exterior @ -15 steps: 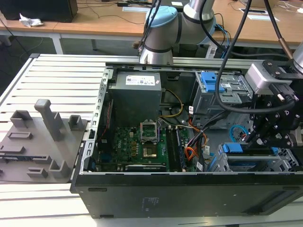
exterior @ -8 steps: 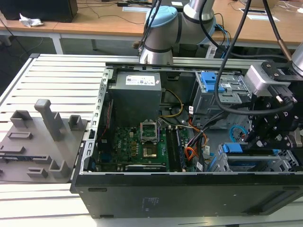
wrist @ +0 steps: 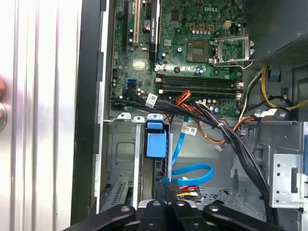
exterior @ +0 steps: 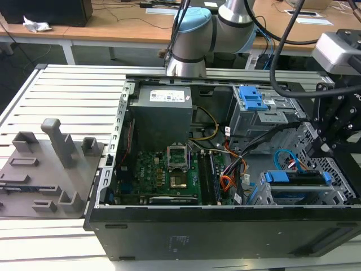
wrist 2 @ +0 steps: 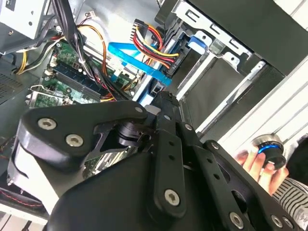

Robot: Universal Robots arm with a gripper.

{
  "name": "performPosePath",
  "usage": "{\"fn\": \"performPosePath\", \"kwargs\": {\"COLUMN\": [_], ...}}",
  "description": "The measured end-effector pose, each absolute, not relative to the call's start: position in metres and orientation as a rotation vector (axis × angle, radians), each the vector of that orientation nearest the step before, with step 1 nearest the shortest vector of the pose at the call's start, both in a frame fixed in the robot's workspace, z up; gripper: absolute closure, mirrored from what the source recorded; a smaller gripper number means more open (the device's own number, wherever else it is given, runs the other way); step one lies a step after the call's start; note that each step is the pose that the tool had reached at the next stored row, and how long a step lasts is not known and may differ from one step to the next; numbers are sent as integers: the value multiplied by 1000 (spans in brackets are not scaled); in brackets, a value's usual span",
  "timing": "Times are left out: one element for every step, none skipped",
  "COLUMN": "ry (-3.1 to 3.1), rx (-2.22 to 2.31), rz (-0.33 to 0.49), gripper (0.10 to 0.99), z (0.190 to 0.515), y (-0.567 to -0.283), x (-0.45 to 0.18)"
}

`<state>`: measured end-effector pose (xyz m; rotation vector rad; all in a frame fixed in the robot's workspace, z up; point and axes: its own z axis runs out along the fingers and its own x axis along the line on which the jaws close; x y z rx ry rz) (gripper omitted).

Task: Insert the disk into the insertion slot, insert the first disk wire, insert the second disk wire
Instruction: 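Insert the second disk wire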

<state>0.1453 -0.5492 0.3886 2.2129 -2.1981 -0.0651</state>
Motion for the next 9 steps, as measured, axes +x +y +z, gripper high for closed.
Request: {"fn": "performPosePath", "kwargs": {"ry": [-2198,-2198,-2198,-2198,-2198,-2198,-2198,-2198,-2198], "rx": [2213,2213,2213,2213,2213,2213,2213,2213,2213], "rz": [-65,-65,-65,-65,-65,-65,-65,-65,-65], "gripper": [980,980,980,980,980,980,980,980,980], "z": [389,389,388,387,387,387,387,387,387], "y": [-549,-549,-549,-549,-549,-549,-549,-549,-549], "x": [145,144,142,136,131,129,129,129,129]}}
